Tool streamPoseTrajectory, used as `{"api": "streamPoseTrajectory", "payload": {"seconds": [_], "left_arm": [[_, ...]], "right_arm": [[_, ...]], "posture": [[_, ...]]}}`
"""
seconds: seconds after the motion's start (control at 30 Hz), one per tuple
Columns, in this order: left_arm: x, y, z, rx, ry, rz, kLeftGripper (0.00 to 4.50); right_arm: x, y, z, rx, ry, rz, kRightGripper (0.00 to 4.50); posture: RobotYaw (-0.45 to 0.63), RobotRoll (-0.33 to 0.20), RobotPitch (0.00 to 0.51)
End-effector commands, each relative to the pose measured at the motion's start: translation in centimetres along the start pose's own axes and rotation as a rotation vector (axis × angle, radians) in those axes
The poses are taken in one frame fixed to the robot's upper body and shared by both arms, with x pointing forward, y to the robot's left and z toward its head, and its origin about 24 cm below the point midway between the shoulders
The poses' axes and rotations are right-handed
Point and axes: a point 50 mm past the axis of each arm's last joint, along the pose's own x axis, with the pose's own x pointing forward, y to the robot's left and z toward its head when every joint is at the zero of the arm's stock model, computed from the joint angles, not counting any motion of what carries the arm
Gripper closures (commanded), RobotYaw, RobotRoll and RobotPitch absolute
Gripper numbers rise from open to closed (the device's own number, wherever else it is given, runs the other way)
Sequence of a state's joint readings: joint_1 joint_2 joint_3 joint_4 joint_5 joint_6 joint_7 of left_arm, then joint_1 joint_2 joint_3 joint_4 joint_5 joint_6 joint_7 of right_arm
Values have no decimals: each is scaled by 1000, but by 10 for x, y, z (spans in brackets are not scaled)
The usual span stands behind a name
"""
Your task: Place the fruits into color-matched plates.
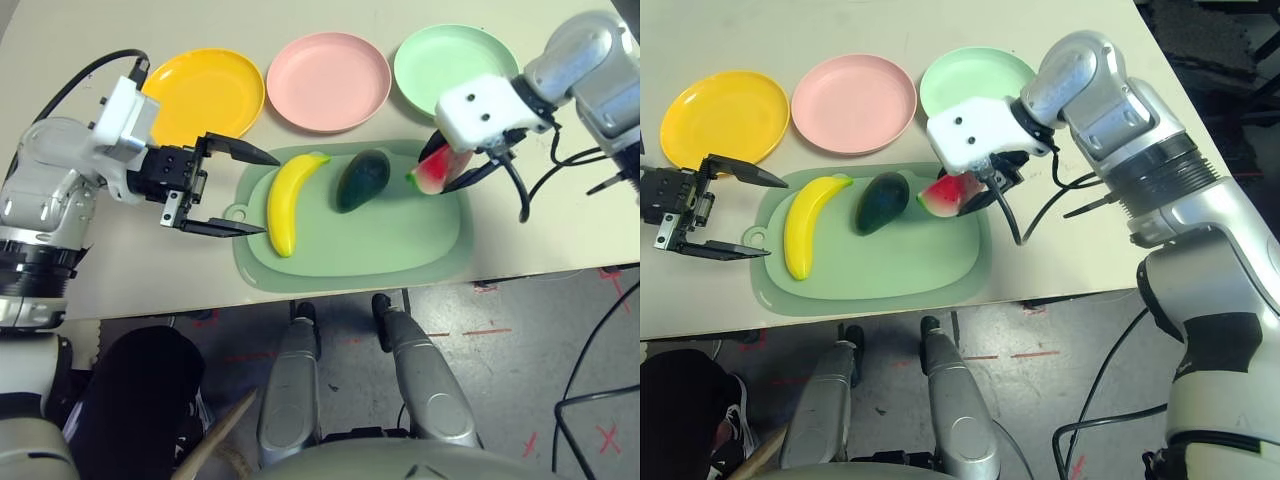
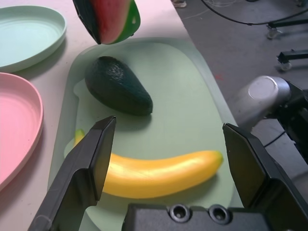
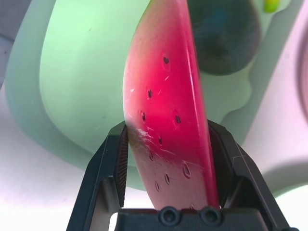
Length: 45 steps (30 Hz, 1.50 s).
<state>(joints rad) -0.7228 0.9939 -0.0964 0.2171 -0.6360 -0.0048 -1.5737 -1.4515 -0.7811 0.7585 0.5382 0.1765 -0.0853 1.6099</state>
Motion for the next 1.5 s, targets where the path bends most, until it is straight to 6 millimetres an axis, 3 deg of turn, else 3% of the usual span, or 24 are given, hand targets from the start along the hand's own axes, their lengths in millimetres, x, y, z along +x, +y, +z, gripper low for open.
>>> {"api": "streamPoseTrajectory", "payload": {"seconds": [0.03, 0.2, 0.6, 0.77, 1.0, 1.27, 1.3, 1.43, 1.5], "left_arm": [[0, 4, -1, -31, 53, 108, 0], [7, 16, 4, -30, 158, 287, 0], [15, 34, 25, -45, 201, 535, 0], [14, 36, 27, -59, 204, 582, 0], [14, 38, 26, -46, 225, 633, 0], [13, 35, 23, -38, 238, 637, 0], [12, 34, 23, -39, 240, 639, 0], [10, 30, 22, -46, 243, 640, 0], [10, 30, 22, -48, 241, 640, 0]], "right_arm": [[-14, -19, 8, -5, -5, -78, 2016], [-14, -47, 15, 8, -24, -200, 2016], [26, -88, 45, -11, -44, -445, 2016], [39, -95, 52, 0, -45, -525, 2016], [63, -93, 46, 26, -11, -521, 2016], [74, -94, 45, 51, -4, -548, 2016], [74, -93, 44, 50, 4, -551, 1272], [74, -92, 38, 48, 40, -570, 7], [71, -92, 36, 49, 52, -578, 7]], "posture": [[-85, 0, 405], [-73, 0, 401], [-30, 0, 389], [-16, 0, 386], [1, 0, 383], [28, 0, 383], [29, 0, 383], [35, 0, 382], [35, 0, 382]]}}
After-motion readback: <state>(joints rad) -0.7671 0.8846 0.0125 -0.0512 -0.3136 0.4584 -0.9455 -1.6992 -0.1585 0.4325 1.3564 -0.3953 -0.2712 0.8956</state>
